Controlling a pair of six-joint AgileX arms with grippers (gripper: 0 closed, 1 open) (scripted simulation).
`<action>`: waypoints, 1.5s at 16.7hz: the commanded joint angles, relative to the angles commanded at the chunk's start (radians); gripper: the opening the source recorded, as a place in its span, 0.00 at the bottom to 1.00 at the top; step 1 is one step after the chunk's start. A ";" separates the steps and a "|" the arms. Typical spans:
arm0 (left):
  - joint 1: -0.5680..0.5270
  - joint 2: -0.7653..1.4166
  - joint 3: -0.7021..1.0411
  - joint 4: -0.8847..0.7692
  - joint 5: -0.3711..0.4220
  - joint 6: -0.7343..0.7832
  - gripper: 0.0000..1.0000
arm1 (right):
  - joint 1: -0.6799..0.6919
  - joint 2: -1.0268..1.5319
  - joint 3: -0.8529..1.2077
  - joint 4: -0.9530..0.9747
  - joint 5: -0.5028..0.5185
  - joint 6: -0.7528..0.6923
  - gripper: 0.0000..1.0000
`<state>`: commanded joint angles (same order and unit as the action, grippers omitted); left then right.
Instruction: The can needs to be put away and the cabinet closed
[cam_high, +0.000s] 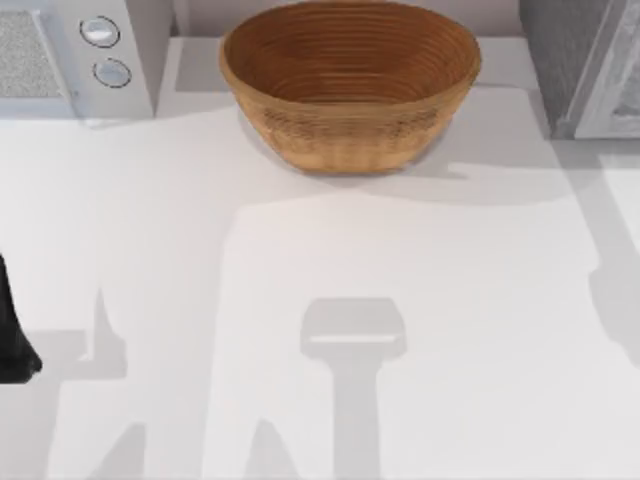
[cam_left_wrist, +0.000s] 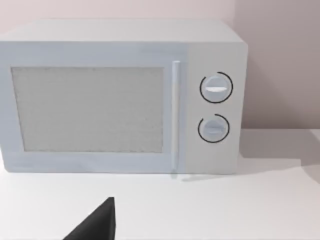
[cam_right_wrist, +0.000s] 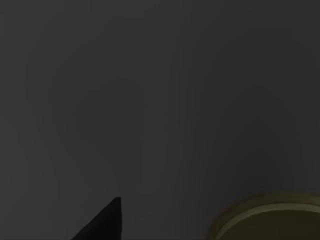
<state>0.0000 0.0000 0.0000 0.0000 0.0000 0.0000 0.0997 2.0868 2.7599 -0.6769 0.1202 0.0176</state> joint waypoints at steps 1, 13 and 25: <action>0.000 0.000 0.000 0.000 0.000 0.000 1.00 | 0.000 0.000 0.000 0.000 0.000 0.000 1.00; 0.000 0.000 0.000 0.000 0.000 0.000 1.00 | -0.025 -0.691 -0.795 0.286 -0.098 -0.049 1.00; 0.000 0.000 0.000 0.000 0.000 0.000 1.00 | -0.082 -1.794 -2.375 0.617 -0.140 -0.044 1.00</action>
<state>0.0000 0.0000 0.0000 0.0000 0.0000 0.0000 0.0172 0.2927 0.3845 -0.0594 -0.0195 -0.0261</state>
